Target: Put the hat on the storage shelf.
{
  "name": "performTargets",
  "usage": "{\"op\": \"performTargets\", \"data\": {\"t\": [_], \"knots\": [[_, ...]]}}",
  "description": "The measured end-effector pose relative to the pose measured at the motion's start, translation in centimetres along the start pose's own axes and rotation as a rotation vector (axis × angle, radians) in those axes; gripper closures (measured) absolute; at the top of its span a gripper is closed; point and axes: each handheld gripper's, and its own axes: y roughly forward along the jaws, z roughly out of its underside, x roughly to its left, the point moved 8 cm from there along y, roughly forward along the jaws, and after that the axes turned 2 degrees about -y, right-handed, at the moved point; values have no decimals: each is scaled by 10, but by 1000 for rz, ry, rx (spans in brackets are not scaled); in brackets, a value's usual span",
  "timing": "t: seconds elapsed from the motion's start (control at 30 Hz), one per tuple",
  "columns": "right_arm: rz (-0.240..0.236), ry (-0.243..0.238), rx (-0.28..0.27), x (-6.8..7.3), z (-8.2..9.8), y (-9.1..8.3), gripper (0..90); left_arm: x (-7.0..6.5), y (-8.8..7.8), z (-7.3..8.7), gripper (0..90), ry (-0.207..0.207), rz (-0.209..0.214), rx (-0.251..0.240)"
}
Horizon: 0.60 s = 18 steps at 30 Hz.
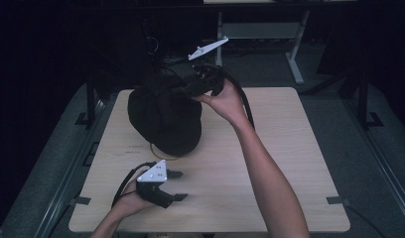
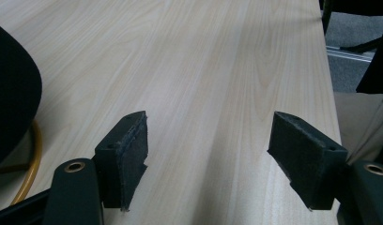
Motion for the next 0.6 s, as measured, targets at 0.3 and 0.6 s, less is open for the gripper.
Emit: {"op": "performTargets", "data": {"t": [0.3, 0.6], "knots": [[13, 29, -4, -1, 11, -16, 283, 2, -1, 1, 281, -20, -15, -15], [29, 47, -2, -3, 25, -29, 268, 4, -3, 1, 278, -31, -22, -24]]}}
